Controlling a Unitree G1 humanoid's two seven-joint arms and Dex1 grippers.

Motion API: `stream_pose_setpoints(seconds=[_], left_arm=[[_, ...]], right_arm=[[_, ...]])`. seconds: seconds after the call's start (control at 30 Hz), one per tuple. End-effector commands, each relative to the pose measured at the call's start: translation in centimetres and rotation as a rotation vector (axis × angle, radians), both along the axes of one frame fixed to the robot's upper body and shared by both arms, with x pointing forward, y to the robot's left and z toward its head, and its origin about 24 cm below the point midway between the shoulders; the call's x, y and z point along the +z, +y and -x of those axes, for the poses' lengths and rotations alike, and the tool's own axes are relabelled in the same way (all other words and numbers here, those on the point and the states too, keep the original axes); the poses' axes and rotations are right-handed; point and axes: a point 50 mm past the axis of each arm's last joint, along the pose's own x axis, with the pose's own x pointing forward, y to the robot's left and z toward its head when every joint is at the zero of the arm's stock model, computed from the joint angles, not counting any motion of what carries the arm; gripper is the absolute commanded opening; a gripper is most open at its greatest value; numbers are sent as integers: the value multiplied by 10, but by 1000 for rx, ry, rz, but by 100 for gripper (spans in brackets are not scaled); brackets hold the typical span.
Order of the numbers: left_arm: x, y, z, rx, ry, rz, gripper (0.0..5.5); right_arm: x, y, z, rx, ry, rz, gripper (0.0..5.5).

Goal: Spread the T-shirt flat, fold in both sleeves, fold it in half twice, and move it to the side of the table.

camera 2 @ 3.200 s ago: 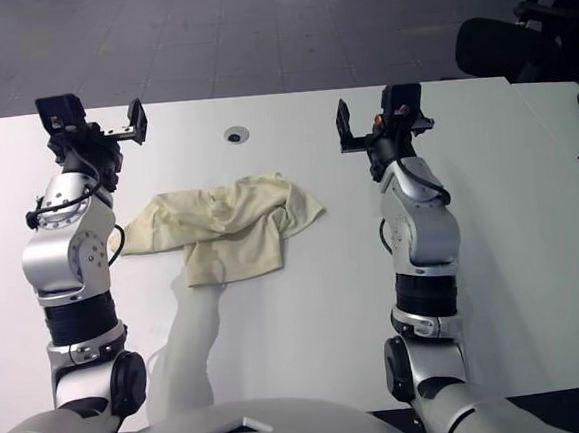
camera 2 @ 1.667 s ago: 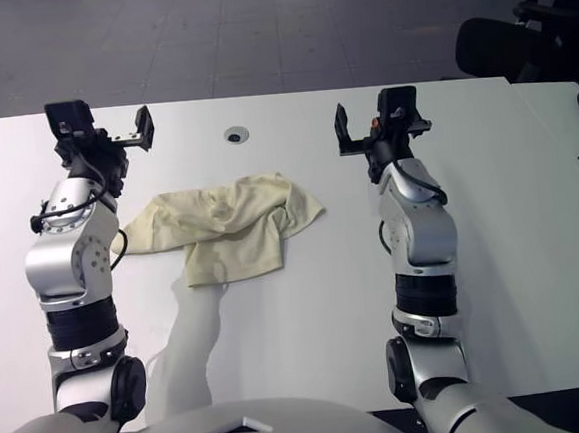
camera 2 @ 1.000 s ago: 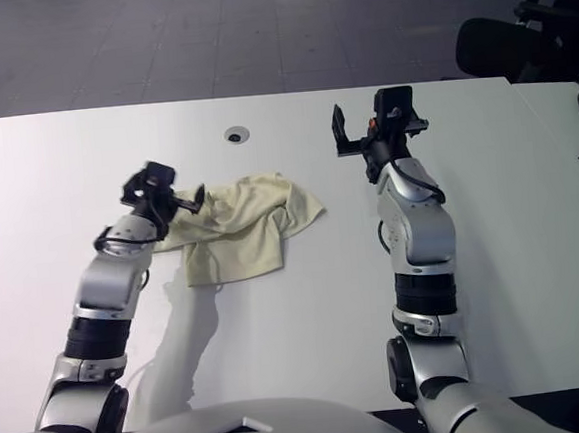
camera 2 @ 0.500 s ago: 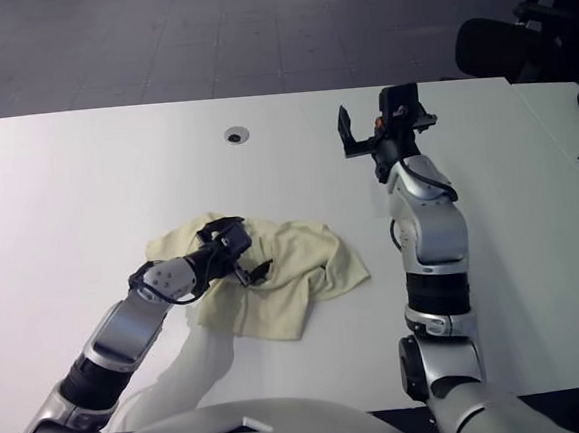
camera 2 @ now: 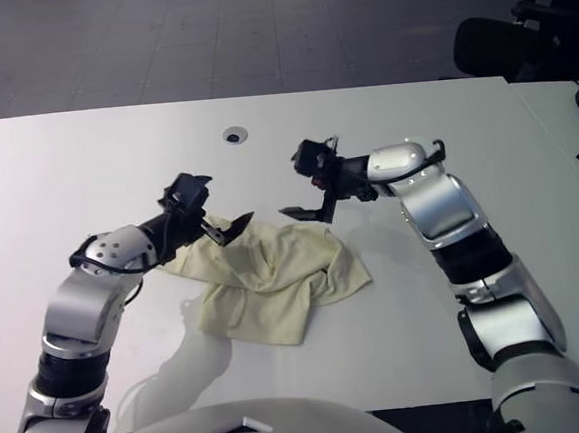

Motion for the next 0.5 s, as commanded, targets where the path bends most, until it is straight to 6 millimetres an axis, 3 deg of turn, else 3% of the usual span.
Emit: stream_pose_setpoints(seconds=[0.03,0.33,0.5], left_arm=[[-3,12,0,72,-6,-48,540],[-7,13,3,112,-9,-51,540],[-7,13,1,113,-8,-60,540]], right_arm=[[-1,8,0,150,5,115,538],[-17,15,-4,230,-18,196,538],[-24,20,0,252,-13,194,462]])
